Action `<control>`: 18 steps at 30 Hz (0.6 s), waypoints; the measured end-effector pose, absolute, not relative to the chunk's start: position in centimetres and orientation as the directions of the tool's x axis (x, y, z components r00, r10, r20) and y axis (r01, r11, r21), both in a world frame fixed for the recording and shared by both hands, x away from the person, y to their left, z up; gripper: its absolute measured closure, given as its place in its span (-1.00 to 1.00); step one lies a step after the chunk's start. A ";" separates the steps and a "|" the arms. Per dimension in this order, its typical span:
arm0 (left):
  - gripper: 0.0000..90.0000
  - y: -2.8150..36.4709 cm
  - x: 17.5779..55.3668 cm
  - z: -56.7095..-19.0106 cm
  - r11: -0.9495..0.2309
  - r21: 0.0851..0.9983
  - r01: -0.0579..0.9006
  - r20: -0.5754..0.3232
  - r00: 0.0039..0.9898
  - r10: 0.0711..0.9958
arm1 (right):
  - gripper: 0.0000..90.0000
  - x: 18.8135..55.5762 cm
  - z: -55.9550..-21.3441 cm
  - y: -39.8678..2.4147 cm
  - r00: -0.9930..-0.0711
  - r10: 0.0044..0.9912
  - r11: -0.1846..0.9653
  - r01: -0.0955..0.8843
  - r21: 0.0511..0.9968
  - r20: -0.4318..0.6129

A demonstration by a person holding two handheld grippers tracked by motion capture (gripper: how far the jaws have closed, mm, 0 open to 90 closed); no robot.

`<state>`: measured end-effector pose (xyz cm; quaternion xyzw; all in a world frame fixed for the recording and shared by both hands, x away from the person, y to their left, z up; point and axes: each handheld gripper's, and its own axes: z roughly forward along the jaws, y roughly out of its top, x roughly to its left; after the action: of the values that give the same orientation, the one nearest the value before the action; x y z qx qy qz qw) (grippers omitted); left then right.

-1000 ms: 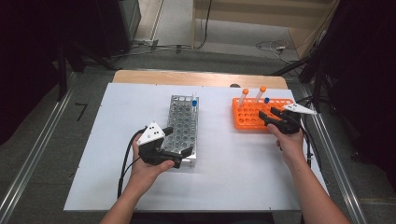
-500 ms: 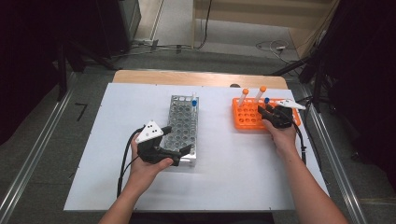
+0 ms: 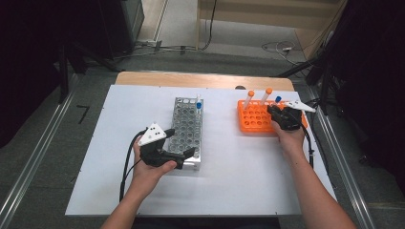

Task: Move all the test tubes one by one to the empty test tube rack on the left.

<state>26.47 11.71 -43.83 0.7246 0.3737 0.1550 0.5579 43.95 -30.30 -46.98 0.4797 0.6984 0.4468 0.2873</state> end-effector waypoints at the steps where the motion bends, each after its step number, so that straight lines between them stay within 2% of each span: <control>1: -0.98 11.7 26.5 -43.8 -0.096 0.925 0.368 -0.193 0.673 0.714 | 0.67 43.9 -46.8 -30.4 -0.377 0.926 0.139 0.410 0.902 0.029; 18: -0.98 11.3 26.5 -43.9 -0.108 0.924 0.367 -0.187 0.681 0.708 | 0.67 41.0 -44.0 -30.2 -0.451 0.892 0.162 0.341 0.926 0.010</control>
<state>26.51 11.33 -43.91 0.7283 0.3688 0.1533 0.5568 41.03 -30.22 -44.05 0.4372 0.7054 0.4774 0.2887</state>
